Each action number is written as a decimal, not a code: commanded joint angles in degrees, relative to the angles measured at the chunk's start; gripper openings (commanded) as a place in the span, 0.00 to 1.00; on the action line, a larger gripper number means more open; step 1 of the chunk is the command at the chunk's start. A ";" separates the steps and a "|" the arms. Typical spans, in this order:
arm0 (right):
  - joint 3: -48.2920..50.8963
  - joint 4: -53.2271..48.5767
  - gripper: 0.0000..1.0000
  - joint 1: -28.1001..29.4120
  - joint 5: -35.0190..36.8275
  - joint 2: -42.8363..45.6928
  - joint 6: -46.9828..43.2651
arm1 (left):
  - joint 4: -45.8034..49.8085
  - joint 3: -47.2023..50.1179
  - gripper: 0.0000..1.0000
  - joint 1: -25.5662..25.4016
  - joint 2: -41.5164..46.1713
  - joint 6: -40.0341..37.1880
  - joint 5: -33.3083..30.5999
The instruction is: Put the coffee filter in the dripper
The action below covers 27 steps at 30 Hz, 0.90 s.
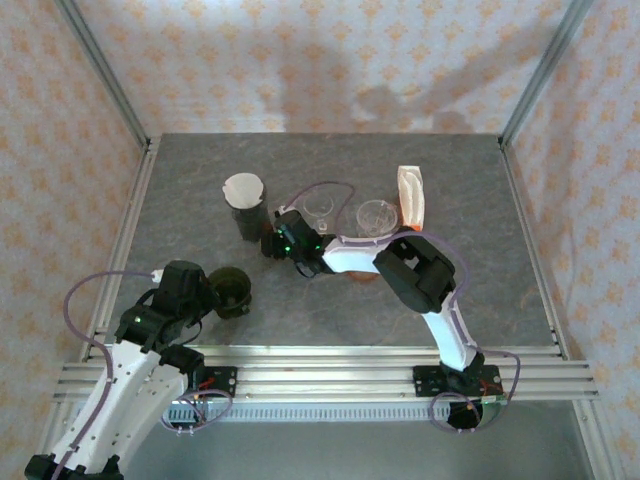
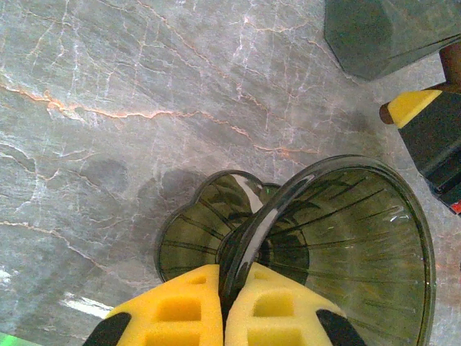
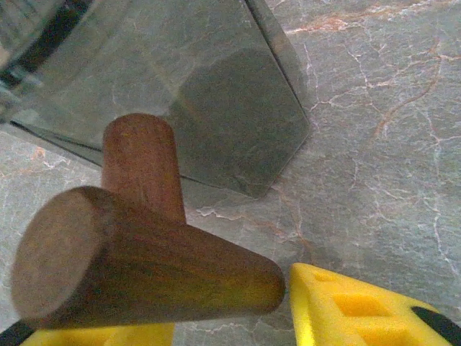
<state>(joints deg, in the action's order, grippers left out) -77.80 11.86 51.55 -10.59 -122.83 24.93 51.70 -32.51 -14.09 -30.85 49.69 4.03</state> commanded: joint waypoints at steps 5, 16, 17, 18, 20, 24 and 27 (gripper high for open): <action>8.29 1.54 0.54 0.37 0.55 5.66 2.66 | -1.81 0.52 0.00 0.64 -0.86 0.91 0.55; 22.50 -8.24 0.55 4.49 9.04 29.90 2.10 | -10.77 3.18 0.00 -2.40 -5.78 2.94 3.73; 22.81 -11.02 0.56 4.52 10.81 32.30 1.97 | -12.04 3.48 0.00 -4.06 -6.62 3.55 3.24; 22.87 -13.57 0.56 4.31 12.31 34.18 2.02 | -13.19 3.72 0.00 -5.72 -7.44 4.15 2.47; 21.66 -20.94 0.56 2.66 14.05 36.98 2.28 | -15.29 3.93 0.00 -9.78 -9.56 5.65 0.52; 20.77 -30.46 0.56 -0.39 17.55 41.92 0.81 | -20.71 4.97 0.00 -13.00 -12.90 7.06 1.09; 20.81 -35.15 0.56 -3.47 16.79 43.98 0.31 | -23.20 5.27 0.00 -13.73 -15.57 6.71 1.60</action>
<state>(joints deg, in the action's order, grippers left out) -56.14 -12.99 49.95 2.94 -80.49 26.48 34.22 -27.59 -27.16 -45.08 55.07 6.66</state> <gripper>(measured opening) 0.559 0.061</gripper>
